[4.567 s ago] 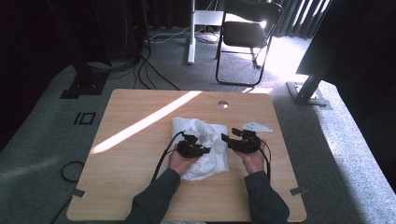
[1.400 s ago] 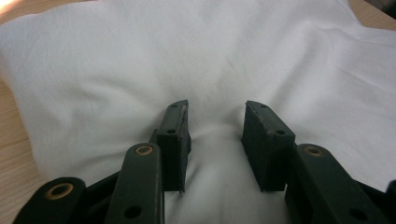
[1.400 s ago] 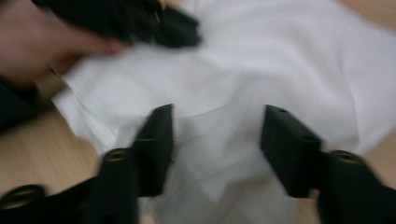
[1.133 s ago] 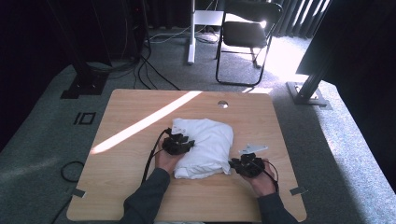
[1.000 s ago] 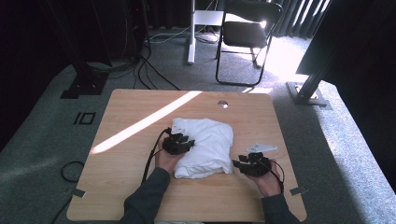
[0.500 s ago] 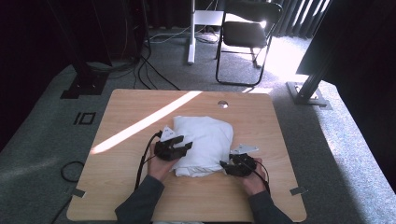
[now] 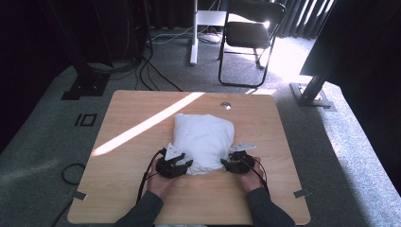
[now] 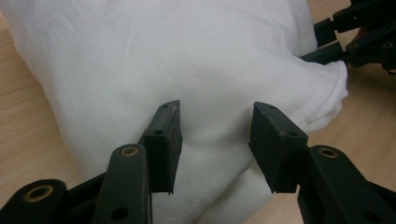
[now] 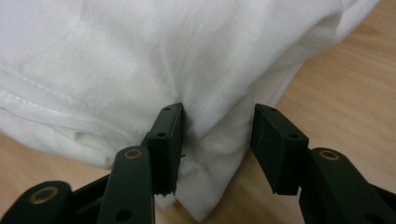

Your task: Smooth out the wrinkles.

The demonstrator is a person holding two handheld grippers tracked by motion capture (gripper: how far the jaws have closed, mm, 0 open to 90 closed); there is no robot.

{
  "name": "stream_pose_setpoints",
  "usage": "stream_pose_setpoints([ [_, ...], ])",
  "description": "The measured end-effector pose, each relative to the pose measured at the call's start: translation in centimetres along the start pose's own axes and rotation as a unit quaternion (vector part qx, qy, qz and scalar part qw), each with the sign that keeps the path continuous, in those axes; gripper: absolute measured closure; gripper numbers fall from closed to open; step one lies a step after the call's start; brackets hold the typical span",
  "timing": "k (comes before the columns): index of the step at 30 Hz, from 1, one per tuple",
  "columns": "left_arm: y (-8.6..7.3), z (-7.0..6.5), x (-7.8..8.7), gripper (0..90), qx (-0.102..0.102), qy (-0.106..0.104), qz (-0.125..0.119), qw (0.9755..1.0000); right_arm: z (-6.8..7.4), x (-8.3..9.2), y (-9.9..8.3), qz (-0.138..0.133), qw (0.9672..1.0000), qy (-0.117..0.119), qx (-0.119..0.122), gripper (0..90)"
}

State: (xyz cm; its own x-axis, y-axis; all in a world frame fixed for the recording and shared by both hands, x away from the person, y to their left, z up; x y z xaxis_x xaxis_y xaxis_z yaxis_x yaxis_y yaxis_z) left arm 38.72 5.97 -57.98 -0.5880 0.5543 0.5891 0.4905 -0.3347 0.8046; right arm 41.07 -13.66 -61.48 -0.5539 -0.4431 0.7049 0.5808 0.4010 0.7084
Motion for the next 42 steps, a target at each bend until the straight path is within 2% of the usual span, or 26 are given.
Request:
stream_pose_setpoints([
  [5, 0.9, 1.8, -0.9, 51.0, 0.011, 0.017, -0.008, 0.9998, -0.7, -1.6, 1.8, -0.001, 0.9999, -0.015, 0.002, 52.7],
  [9, 1.7, 3.2, -1.5, 49.9, 0.027, 0.025, -0.019, 0.9991, -1.3, -2.7, 3.0, 0.000, 0.9999, -0.016, -0.003, 48.6],
  [14, 2.6, 3.8, -0.6, 45.5, 0.040, 0.036, -0.039, 0.9978, -1.9, -2.9, 3.9, -0.001, 0.9999, -0.012, -0.009, 41.0],
  [17, 2.8, 4.1, 1.0, 44.1, 0.043, 0.038, -0.053, 0.9970, -2.2, -1.2, 4.3, -0.033, 0.9991, -0.012, -0.022, 37.6],
  [19, 2.6, 4.6, 2.2, 43.6, 0.045, 0.048, -0.056, 0.9962, -2.6, 0.3, 4.1, -0.050, 0.9983, -0.020, -0.024, 35.8],
  [22, 2.1, 5.4, 4.1, 43.3, 0.058, 0.054, -0.062, 0.9949, -3.2, 2.8, 3.2, -0.075, 0.9964, -0.031, -0.024, 34.3],
  [25, 1.4, 6.3, 5.6, 43.3, 0.058, 0.065, -0.064, 0.9942, -4.0, 5.3, 1.5, -0.097, 0.9939, -0.041, -0.031, 34.2],
  [29, 0.7, 7.5, 6.8, 43.3, 0.070, 0.081, -0.067, 0.9920, -5.6, 7.2, -0.8, -0.101, 0.9916, -0.062, -0.051, 34.2],
  [34, -0.7, 8.5, 8.6, 43.2, 0.075, 0.107, -0.075, 0.9885, -7.3, 9.0, -2.8, -0.109, 0.9875, -0.081, -0.081, 34.2],
  [39, -2.0, 8.9, 9.6, 43.2, 0.085, 0.118, -0.083, 0.9860, -8.5, 10.0, -4.3, -0.116, 0.9834, -0.090, -0.107, 34.3],
  [42, -2.5, 9.4, 9.9, 43.1, 0.086, 0.126, -0.077, 0.9854, -8.9, 10.3, -4.6, -0.118, 0.9818, -0.091, -0.118, 34.3],
])
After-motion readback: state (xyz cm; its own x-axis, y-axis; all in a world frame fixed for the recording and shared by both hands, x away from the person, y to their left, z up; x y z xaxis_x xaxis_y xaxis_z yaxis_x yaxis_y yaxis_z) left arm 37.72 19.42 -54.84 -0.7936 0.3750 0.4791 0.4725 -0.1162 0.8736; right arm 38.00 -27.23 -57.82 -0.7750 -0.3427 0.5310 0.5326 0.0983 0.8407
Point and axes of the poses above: each handheld gripper's, and its own axes: x roughly backward along the jaws, y roughly out of its top, z roughly to its left, the point moved 9 cm from there along -x, roughly forward along the jaws, and after that the axes turned 1 degree about x, right-handed, at the moved point
